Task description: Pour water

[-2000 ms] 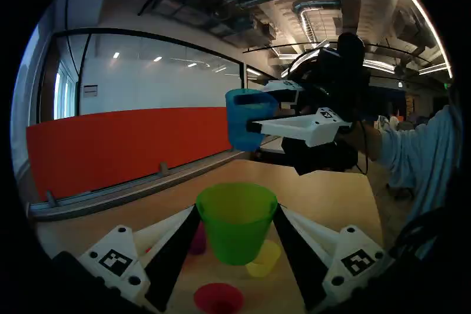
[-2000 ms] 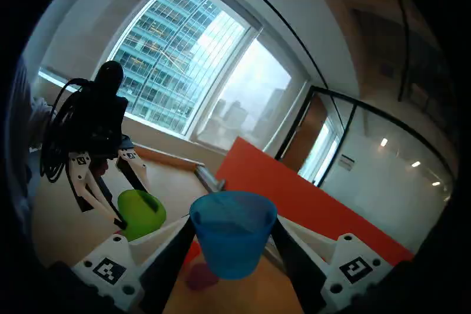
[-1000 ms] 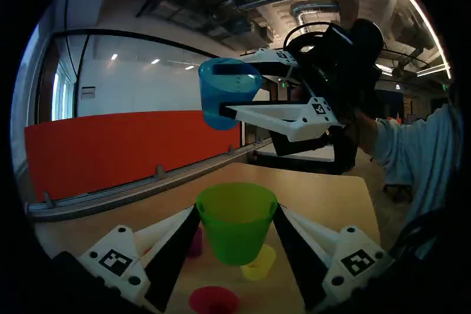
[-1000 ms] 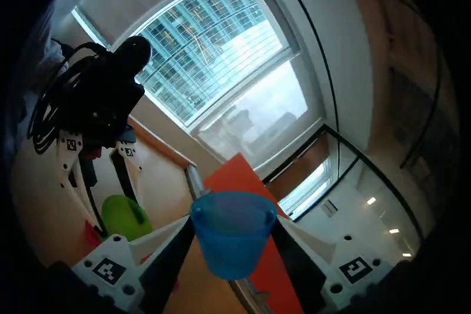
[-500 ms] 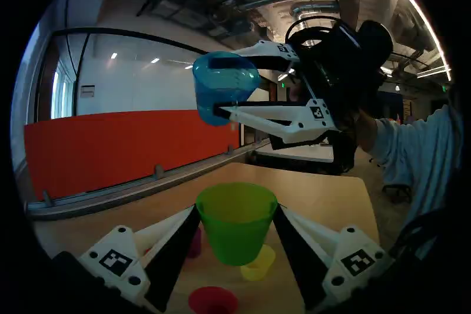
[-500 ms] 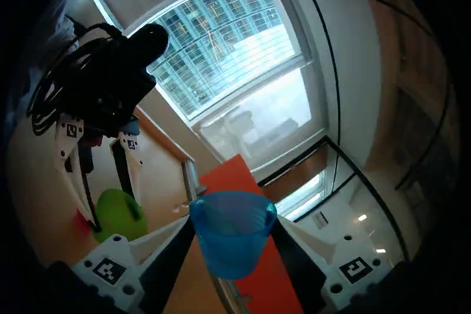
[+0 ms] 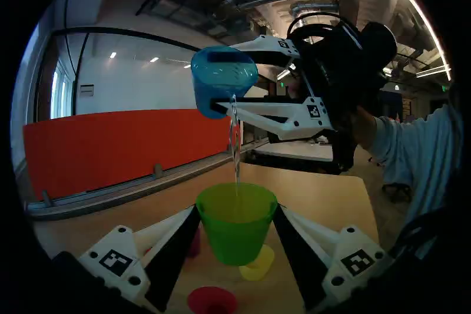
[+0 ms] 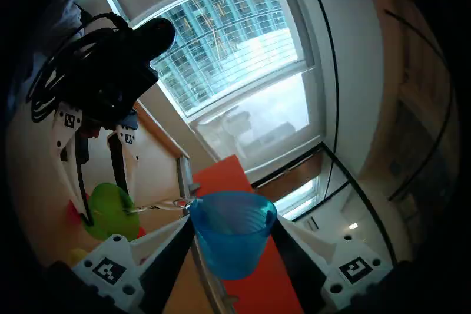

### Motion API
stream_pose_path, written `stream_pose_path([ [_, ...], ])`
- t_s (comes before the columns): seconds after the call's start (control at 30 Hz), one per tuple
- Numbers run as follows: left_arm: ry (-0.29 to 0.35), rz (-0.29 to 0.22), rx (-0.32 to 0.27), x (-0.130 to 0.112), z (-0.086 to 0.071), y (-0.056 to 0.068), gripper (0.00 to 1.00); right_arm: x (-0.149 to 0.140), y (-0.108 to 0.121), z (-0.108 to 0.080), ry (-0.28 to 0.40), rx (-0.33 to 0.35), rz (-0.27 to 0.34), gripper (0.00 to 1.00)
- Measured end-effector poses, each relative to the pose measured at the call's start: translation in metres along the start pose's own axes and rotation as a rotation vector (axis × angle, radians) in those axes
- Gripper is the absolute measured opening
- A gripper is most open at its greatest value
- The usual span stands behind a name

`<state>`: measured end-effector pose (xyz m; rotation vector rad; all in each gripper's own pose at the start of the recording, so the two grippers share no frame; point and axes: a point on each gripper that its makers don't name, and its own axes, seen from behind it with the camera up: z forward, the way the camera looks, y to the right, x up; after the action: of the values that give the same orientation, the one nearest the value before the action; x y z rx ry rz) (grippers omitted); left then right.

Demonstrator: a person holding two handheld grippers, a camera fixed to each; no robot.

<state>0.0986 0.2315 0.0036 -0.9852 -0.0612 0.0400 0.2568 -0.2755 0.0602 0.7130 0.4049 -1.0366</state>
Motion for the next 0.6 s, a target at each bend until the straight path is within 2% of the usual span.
stream_pose_path([
  [0.6, 0.008, 0.0, 0.002, 0.005, -0.001, 0.0, 0.87, 0.003, 0.011, 0.004, 0.004, -0.02, -0.079, 0.9],
])
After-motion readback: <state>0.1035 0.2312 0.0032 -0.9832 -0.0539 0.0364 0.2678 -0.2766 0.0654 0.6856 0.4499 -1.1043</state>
